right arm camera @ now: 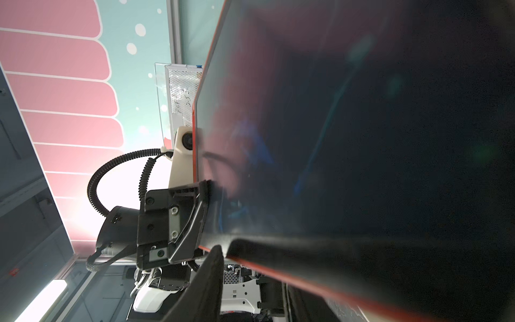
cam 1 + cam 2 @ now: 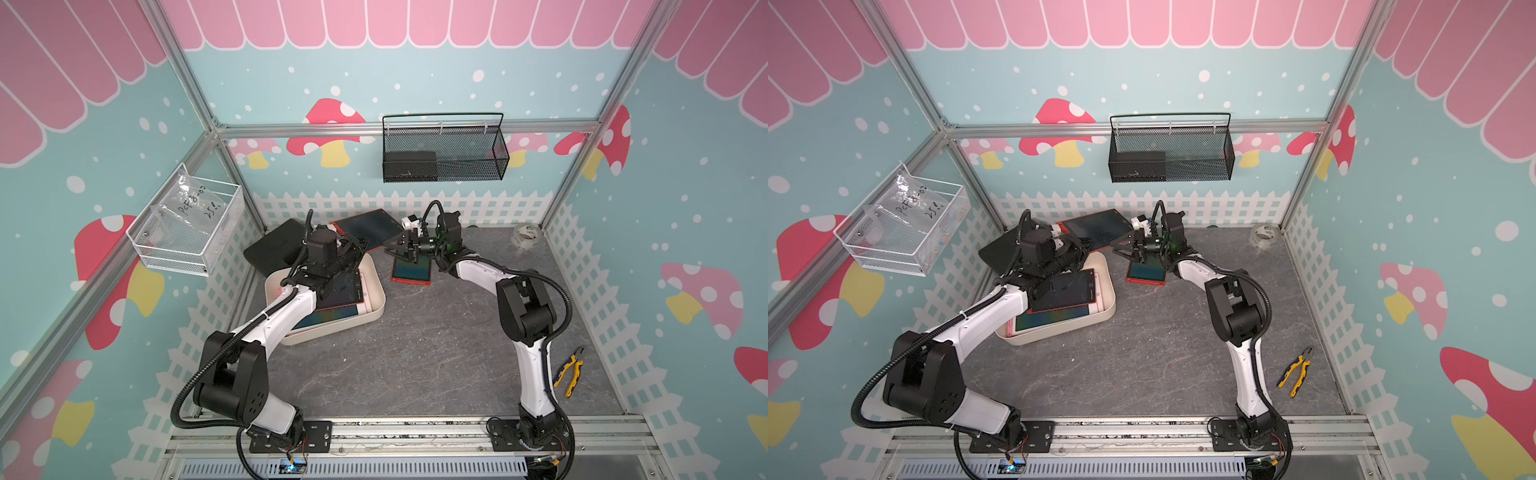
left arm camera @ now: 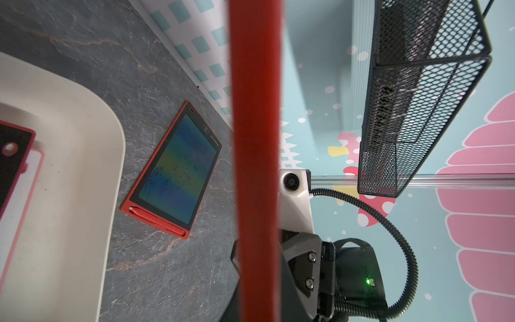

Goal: Take out the writing tablet from the storage box
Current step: Place the writing tablet at the center of the board.

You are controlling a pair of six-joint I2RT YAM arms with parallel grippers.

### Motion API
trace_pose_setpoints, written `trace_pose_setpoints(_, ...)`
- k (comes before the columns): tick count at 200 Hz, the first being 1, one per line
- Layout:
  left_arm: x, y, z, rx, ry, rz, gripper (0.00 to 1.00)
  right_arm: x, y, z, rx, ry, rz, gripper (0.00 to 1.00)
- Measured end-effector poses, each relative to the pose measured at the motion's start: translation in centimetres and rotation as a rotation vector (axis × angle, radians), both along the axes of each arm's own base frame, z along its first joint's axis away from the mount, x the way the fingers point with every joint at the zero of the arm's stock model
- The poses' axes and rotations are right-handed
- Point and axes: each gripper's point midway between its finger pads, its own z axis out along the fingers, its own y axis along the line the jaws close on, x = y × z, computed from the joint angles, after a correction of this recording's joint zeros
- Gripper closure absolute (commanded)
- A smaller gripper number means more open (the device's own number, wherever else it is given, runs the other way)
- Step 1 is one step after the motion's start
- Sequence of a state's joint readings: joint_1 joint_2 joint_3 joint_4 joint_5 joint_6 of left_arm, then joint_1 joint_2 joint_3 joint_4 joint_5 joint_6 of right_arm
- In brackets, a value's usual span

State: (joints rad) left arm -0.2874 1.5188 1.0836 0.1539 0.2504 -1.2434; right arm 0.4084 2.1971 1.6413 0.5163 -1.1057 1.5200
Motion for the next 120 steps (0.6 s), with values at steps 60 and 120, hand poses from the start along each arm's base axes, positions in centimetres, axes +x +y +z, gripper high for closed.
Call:
trace_pose_setpoints(60, 0.1, -0.3, 0.6, -0.018, -0.02, -0.005, 0.92, 2.5, -1.2, 0.6, 0.002, -0.014, -0.069, 0.73)
trace_pose_setpoints(120, 0.4, -1.6, -0.6, -0.019, -0.011, -0.026, 0.91, 3.3, -1.1, 0.3, -0.001, -0.006, -0.097, 0.74)
